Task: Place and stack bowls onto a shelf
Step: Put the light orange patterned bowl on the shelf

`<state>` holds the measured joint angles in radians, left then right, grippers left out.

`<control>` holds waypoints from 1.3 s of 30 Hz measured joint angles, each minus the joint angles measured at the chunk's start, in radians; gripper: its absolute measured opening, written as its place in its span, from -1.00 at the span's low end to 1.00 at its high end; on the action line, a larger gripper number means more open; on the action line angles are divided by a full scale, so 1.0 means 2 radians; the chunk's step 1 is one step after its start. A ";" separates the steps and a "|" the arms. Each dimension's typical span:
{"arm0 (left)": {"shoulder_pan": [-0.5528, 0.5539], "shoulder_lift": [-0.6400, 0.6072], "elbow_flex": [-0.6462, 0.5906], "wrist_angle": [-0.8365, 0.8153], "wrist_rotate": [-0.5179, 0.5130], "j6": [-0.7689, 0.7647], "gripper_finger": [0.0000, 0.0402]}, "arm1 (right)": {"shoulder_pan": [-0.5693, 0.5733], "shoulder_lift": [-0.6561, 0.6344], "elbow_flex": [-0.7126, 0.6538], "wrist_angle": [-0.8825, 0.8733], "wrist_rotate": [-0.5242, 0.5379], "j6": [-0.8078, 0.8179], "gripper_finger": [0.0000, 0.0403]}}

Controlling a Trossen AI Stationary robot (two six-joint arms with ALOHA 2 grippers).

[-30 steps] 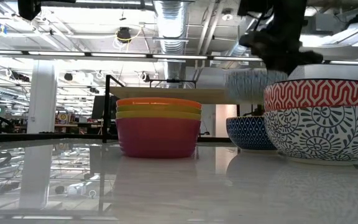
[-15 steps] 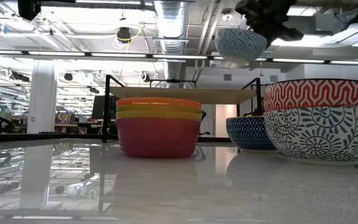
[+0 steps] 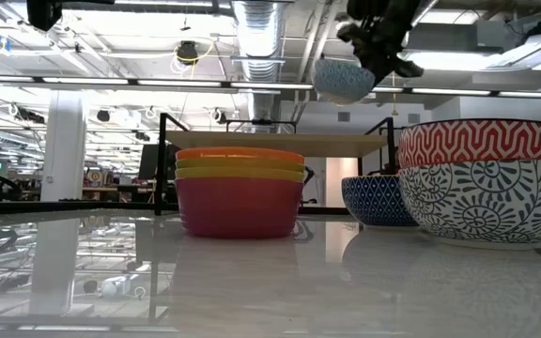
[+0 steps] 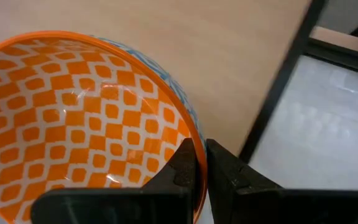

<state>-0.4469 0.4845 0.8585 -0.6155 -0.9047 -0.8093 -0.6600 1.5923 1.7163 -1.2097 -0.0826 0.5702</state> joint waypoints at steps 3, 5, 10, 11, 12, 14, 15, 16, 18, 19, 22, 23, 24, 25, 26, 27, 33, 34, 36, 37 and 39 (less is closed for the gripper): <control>0.000 0.000 0.000 0.000 0.000 0.000 -0.33 | -0.013 0.024 0.014 -0.009 -0.011 -0.015 -0.80; 0.000 0.000 0.000 0.000 0.000 0.000 -0.33 | -0.020 0.038 0.018 -0.012 -0.023 -0.025 -0.80; 0.000 0.000 0.000 0.000 0.000 0.000 -0.33 | -0.036 0.068 0.020 -0.016 -0.040 -0.036 -0.80; 0.000 0.000 0.000 0.000 0.000 0.000 -0.33 | -0.039 0.073 0.020 -0.017 -0.040 -0.037 -0.80; 0.000 0.000 0.000 0.000 0.000 0.000 -0.33 | -0.040 0.077 0.020 -0.015 -0.040 -0.037 -0.80; 0.000 0.000 0.000 0.000 0.000 0.000 -0.33 | -0.046 0.083 0.020 -0.010 -0.039 -0.040 -0.80; 0.000 0.000 0.000 0.000 0.000 0.000 -0.33 | -0.051 0.083 0.020 -0.011 -0.039 -0.042 -0.80; 0.000 0.000 0.000 0.000 0.000 0.000 -0.33 | -0.054 0.083 0.020 -0.010 -0.039 -0.044 -0.80; 0.000 0.000 0.000 0.000 0.000 0.000 -0.33 | -0.057 0.085 0.020 0.000 -0.039 -0.044 -0.80; 0.000 0.000 0.000 0.000 0.000 0.000 -0.33 | -0.059 0.085 0.020 0.001 -0.039 -0.042 -0.80; 0.000 0.000 0.000 0.000 0.000 0.000 -0.33 | -0.067 0.087 0.020 -0.007 -0.038 -0.045 -0.80; 0.000 0.000 0.000 0.000 0.000 0.000 -0.33 | -0.067 0.087 0.020 -0.005 -0.038 -0.045 -0.80; 0.000 0.000 0.000 0.000 -0.001 0.000 -0.33 | -0.067 0.089 0.020 -0.003 -0.038 -0.045 -0.80; 0.000 0.000 0.000 0.000 -0.002 0.000 -0.33 | -0.067 0.090 0.020 -0.004 -0.038 -0.048 -0.80; 0.000 0.000 0.000 0.000 -0.003 0.000 -0.33 | -0.067 0.091 0.020 -0.006 -0.038 -0.050 -0.80; 0.000 0.000 0.000 0.000 -0.004 0.000 -0.33 | -0.065 0.093 0.020 -0.005 -0.038 -0.051 -0.80; 0.000 0.000 0.000 0.000 -0.010 0.000 -0.33 | -0.061 0.099 0.020 -0.006 -0.037 -0.054 -0.80; 0.000 0.000 0.000 0.000 -0.010 0.000 -0.33 | -0.060 0.099 0.020 -0.004 -0.037 -0.054 -0.80; 0.000 0.000 0.000 0.000 -0.010 0.000 -0.33 | -0.060 0.099 0.020 -0.002 -0.033 -0.054 -0.80; 0.000 0.000 0.000 0.000 -0.010 0.000 -0.33 | -0.060 0.099 0.020 -0.004 -0.031 -0.054 -0.80; 0.000 0.000 0.000 0.000 -0.010 0.000 -0.33 | -0.060 0.099 0.020 -0.006 -0.024 -0.054 -0.80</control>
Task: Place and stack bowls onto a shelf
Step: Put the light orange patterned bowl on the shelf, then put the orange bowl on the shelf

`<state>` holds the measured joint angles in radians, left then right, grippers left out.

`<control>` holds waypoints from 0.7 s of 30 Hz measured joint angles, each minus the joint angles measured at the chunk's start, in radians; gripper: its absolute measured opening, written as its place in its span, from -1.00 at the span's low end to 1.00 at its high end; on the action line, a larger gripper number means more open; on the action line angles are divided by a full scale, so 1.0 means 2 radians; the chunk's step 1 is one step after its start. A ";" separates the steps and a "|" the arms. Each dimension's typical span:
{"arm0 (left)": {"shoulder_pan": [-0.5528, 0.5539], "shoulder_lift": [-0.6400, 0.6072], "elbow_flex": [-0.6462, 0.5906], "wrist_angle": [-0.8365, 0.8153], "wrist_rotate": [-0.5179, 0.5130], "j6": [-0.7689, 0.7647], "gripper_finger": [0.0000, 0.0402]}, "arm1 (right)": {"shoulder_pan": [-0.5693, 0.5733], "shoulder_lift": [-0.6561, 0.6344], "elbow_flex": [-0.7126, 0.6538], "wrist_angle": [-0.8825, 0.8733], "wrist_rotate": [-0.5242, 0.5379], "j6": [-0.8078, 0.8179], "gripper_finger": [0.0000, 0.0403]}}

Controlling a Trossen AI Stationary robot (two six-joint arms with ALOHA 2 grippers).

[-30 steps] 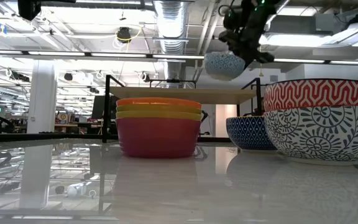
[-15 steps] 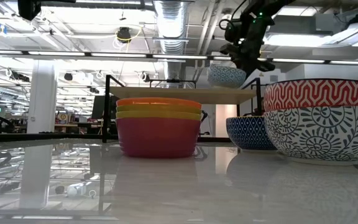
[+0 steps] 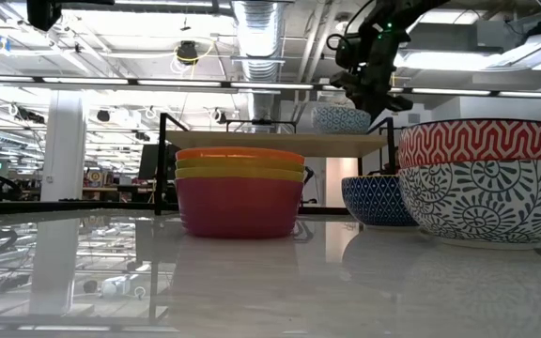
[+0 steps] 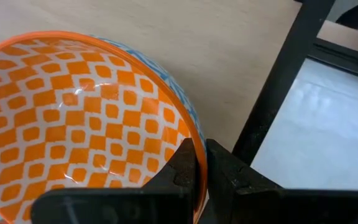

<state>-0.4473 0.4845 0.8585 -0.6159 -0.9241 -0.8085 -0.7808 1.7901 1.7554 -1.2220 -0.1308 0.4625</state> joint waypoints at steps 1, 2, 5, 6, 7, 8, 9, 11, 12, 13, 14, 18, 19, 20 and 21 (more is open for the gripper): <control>0.000 0.000 0.000 0.000 0.000 0.000 -0.33 | 0.000 0.000 0.000 -0.001 0.001 0.000 -0.80; 0.000 0.000 0.000 0.000 0.000 0.000 -0.33 | 0.000 0.000 0.000 -0.004 0.002 0.000 -0.80; 0.000 0.000 0.000 0.000 0.000 0.000 -0.33 | 0.000 0.000 0.000 -0.004 0.007 -0.004 -0.80; 0.000 0.000 0.000 0.000 0.000 0.000 -0.33 | 0.000 0.000 0.000 -0.004 0.011 -0.004 -0.80; 0.000 0.000 0.000 0.000 0.000 0.000 -0.33 | 0.000 0.000 0.000 -0.004 0.015 -0.004 -0.80; 0.000 0.000 0.000 0.000 0.000 0.000 -0.33 | 0.000 0.000 0.000 -0.004 0.017 -0.004 -0.80; 0.000 0.000 0.000 0.000 0.000 0.000 -0.33 | 0.001 -0.001 0.000 -0.004 0.019 -0.004 -0.77; 0.000 0.000 0.000 0.000 0.000 0.000 -0.33 | 0.001 -0.001 0.000 -0.004 0.021 -0.004 -0.66; 0.000 0.000 0.000 0.000 0.000 0.000 -0.33 | 0.001 -0.001 0.000 -0.004 0.024 -0.004 -0.59; 0.000 0.000 0.000 0.000 0.000 0.000 -0.33 | 0.000 -0.001 0.000 -0.003 0.025 -0.005 -0.54; 0.000 0.000 0.000 0.000 0.000 0.000 -0.33 | 0.000 -0.001 0.000 -0.003 0.025 -0.005 -0.49; 0.000 0.000 0.000 0.000 0.000 0.000 -0.33 | 0.000 -0.001 0.000 -0.002 0.025 -0.005 -0.37; 0.000 0.000 0.000 0.000 0.000 0.000 -0.33 | 0.000 -0.001 0.000 -0.002 0.025 -0.006 -0.35; 0.000 0.000 0.000 0.000 0.000 0.000 -0.33 | 0.000 -0.001 0.000 -0.001 0.025 -0.006 -0.34; 0.000 0.000 0.000 0.000 0.000 0.000 -0.33 | 0.000 -0.001 0.000 0.000 0.025 -0.005 -0.33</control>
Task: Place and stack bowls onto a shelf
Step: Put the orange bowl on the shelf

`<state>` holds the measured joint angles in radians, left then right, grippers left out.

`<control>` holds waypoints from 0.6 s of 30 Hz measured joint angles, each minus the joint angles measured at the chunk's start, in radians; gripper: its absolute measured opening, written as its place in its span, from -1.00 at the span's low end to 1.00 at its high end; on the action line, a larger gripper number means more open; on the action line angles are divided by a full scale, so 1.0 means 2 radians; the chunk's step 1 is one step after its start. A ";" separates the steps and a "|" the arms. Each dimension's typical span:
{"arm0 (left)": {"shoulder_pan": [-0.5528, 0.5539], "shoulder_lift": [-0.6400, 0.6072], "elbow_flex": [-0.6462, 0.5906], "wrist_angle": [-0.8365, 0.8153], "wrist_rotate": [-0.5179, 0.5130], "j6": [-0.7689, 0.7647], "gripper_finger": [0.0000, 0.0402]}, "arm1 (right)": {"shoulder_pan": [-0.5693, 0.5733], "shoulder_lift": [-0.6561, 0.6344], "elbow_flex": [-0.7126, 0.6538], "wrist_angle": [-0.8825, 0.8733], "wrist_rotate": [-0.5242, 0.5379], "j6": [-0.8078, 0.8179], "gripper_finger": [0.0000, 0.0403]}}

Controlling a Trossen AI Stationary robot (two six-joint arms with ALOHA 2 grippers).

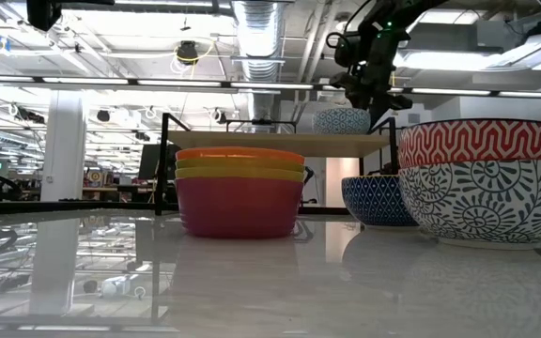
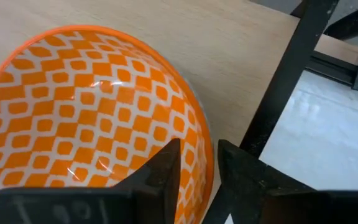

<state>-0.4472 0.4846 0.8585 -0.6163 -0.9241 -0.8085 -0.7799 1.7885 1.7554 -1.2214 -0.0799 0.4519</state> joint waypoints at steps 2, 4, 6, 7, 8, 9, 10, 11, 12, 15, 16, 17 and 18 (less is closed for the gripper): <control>0.000 0.000 0.000 0.000 0.000 0.000 -0.33 | 0.000 -0.001 0.000 0.002 0.000 0.000 -0.31; 0.000 0.000 0.000 0.000 0.000 0.000 -0.33 | 0.000 -0.001 0.004 -0.001 0.000 0.000 -0.31; 0.000 0.000 0.000 0.000 0.000 0.000 -0.33 | 0.000 -0.001 0.016 -0.003 0.001 0.000 -0.31; 0.000 0.000 0.000 0.000 0.000 0.000 -0.33 | 0.000 -0.001 0.024 -0.002 0.001 0.000 -0.31; 0.000 0.000 0.000 0.000 0.000 0.000 -0.33 | 0.000 -0.001 0.032 -0.002 0.001 0.000 -0.31; 0.000 0.000 0.000 0.000 0.000 0.000 -0.33 | 0.000 -0.001 0.041 -0.003 0.002 -0.002 -0.31; 0.000 0.000 0.000 0.000 0.000 0.000 -0.33 | 0.000 -0.001 0.050 -0.004 0.002 -0.002 -0.31; 0.000 0.000 0.000 0.000 0.000 0.000 -0.33 | 0.000 -0.001 0.061 -0.005 0.002 -0.002 -0.31; 0.000 0.000 0.000 0.000 0.000 0.000 -0.33 | 0.000 -0.001 0.073 -0.010 0.002 -0.002 -0.31; 0.000 0.000 0.000 0.000 0.000 0.000 -0.33 | 0.005 -0.001 0.116 -0.036 0.002 -0.003 -0.30; 0.000 0.000 0.000 0.000 0.000 0.000 -0.33 | 0.010 -0.001 0.130 -0.045 0.002 -0.004 -0.30; 0.000 0.000 0.000 0.000 0.000 0.000 -0.33 | 0.016 -0.001 0.144 -0.054 0.003 -0.005 -0.30; 0.000 0.000 0.000 0.000 0.000 0.000 -0.33 | 0.025 -0.002 0.157 -0.062 0.003 -0.006 -0.30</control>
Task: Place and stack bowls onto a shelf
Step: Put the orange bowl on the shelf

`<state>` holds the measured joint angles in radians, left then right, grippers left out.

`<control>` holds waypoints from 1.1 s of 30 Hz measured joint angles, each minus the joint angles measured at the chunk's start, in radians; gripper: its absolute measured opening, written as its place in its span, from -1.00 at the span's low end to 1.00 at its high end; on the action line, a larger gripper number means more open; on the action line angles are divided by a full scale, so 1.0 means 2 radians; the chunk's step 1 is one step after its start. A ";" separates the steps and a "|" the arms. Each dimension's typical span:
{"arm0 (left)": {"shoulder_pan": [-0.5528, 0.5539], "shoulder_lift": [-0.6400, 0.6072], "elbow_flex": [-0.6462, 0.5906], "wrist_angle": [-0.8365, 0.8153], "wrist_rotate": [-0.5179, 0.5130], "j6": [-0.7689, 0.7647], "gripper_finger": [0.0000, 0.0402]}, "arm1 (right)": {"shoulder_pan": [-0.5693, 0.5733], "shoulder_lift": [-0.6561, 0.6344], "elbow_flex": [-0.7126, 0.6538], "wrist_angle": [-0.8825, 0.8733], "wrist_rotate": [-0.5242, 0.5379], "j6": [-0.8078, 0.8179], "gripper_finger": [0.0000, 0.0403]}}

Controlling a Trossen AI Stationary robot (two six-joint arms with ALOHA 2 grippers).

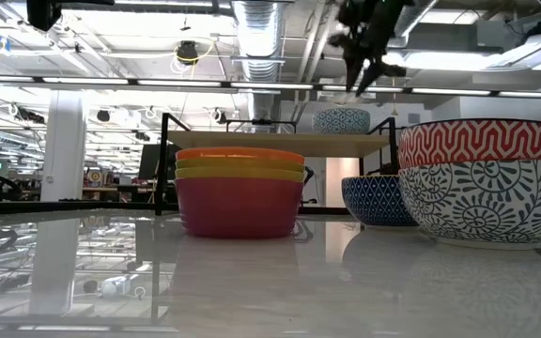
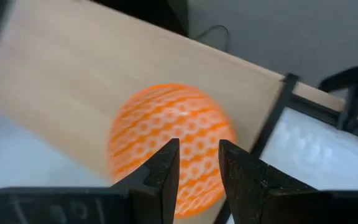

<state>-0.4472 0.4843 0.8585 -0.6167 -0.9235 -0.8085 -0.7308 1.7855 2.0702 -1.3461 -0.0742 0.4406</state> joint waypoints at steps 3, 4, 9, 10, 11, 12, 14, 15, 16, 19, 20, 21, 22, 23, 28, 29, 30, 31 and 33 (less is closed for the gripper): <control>0.000 0.000 0.000 0.000 0.000 0.000 -0.33 | 0.037 -0.001 0.033 -0.023 0.000 -0.003 -0.30; 0.000 0.000 0.000 0.000 0.000 0.000 -0.33 | 0.054 -0.001 0.038 -0.027 0.000 -0.003 -0.30; 0.000 0.000 0.000 0.000 0.000 0.000 -0.33 | 0.159 0.000 0.041 -0.030 0.000 -0.005 -0.30; 0.000 0.000 0.000 0.000 0.000 -0.001 -0.33 | 0.184 0.000 0.041 -0.028 0.006 -0.009 -0.30; 0.000 0.000 0.000 0.000 0.000 -0.002 -0.33 | 0.210 0.001 0.041 -0.025 0.021 -0.013 -0.30; 0.000 0.000 0.000 0.000 0.000 -0.003 -0.33 | 0.237 0.003 0.040 -0.018 0.039 -0.015 -0.30; 0.000 0.000 0.000 0.000 0.000 -0.003 -0.33 | 0.288 0.009 0.031 0.004 0.078 -0.017 -0.30; 0.000 0.000 0.000 0.000 0.000 -0.003 -0.33 | 0.310 0.011 0.025 0.013 0.096 -0.019 -0.30; 0.000 0.000 0.000 0.000 0.000 -0.003 -0.33 | 0.333 0.012 0.015 0.028 0.114 -0.024 -0.30; 0.000 0.000 0.000 0.000 0.000 -0.003 -0.33 | 0.385 0.020 -0.010 0.079 0.159 -0.030 -0.30; 0.000 0.000 0.000 0.000 0.000 -0.003 -0.33 | 0.394 0.025 -0.016 0.085 0.162 -0.032 -0.30; 0.000 0.000 0.000 0.000 0.000 -0.003 -0.33 | 0.402 0.032 -0.021 0.084 0.160 -0.037 -0.30; 0.000 0.000 0.000 0.000 0.000 -0.004 -0.33 | 0.407 0.043 -0.023 0.087 0.154 -0.042 -0.30; 0.000 0.000 0.000 0.000 0.000 -0.004 -0.33 | 0.410 0.055 -0.023 0.092 0.143 -0.047 -0.30; 0.000 0.000 0.000 -0.002 0.000 -0.004 -0.33 | 0.418 0.112 -0.023 0.100 0.095 -0.066 -0.30; 0.000 0.000 0.000 -0.003 0.000 -0.004 -0.33 | 0.418 0.123 -0.023 0.103 0.086 -0.068 -0.30; 0.000 0.000 0.000 -0.003 0.000 -0.004 -0.33 | 0.418 0.134 -0.023 0.104 0.079 -0.068 -0.30; 0.000 0.000 0.000 -0.003 0.000 -0.004 -0.33 | 0.418 0.147 -0.023 0.109 0.072 -0.070 -0.30; 0.000 0.000 0.000 -0.003 0.000 -0.004 -0.33 | 0.417 0.168 -0.023 0.117 0.059 -0.078 -0.30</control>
<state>-0.4470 0.4843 0.8585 -0.6224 -0.9229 -0.8165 0.1040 2.1209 2.0243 -1.1124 0.0440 0.2836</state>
